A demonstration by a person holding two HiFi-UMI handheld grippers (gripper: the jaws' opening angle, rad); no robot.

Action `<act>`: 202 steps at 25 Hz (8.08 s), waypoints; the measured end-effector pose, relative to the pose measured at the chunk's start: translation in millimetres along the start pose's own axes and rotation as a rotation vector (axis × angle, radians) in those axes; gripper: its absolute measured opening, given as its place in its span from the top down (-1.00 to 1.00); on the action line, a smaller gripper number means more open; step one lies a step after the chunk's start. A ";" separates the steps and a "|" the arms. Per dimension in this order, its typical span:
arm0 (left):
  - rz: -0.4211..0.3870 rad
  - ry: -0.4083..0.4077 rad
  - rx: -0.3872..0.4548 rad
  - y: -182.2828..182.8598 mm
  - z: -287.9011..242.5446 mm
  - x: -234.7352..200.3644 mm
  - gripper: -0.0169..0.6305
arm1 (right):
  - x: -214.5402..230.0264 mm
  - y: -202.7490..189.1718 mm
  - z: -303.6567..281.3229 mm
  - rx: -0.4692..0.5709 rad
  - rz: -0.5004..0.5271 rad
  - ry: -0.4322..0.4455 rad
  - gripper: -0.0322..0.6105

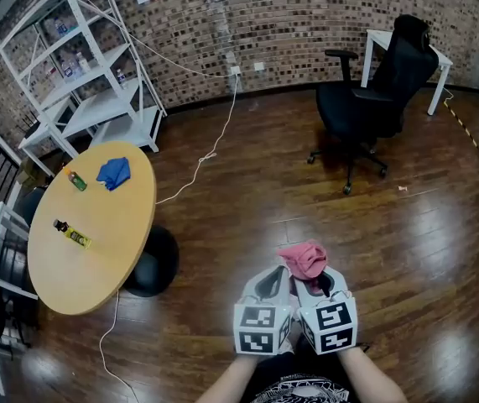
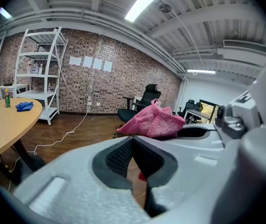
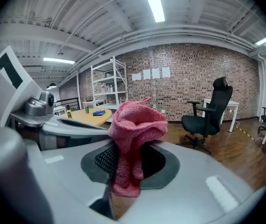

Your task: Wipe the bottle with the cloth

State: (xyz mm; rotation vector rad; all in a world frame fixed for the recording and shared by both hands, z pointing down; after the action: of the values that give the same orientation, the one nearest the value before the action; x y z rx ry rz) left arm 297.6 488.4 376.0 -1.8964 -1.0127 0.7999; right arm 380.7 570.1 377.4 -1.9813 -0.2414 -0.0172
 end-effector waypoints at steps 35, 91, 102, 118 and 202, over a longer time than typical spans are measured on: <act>0.181 0.484 0.061 102.8 -153.4 -152.3 0.94 | 74.0 126.6 -265.4 -0.037 0.165 0.450 0.58; 0.441 1.040 0.168 9.0 131.5 -555.0 0.93 | -398.7 156.3 -481.2 -0.100 0.468 1.016 0.58; 0.403 1.066 0.226 3.4 143.3 -652.2 0.82 | -433.6 169.0 -549.9 -0.094 0.471 1.051 0.58; 0.258 0.921 0.166 -5.3 130.4 -724.5 0.35 | -485.2 193.7 -620.1 -0.123 0.453 1.180 0.58; 0.123 0.602 0.134 -4.1 131.4 -767.3 0.50 | -530.3 68.2 -618.8 -0.354 0.421 1.268 0.59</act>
State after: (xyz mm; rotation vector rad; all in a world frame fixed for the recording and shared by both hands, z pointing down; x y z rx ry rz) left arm -174.0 -128.4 432.8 -1.9204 -0.4614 0.3103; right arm -65.9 -102.9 506.2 -1.9418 1.0445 -1.0520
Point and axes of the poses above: the fingertips, and each gripper's own axes: z backward along the fingers, x to its right, y out of its top, the point moved 9 cm from there along z, backward along the fingers, and after that the axes turned 8 degrees about y, right-handed, at the moved point
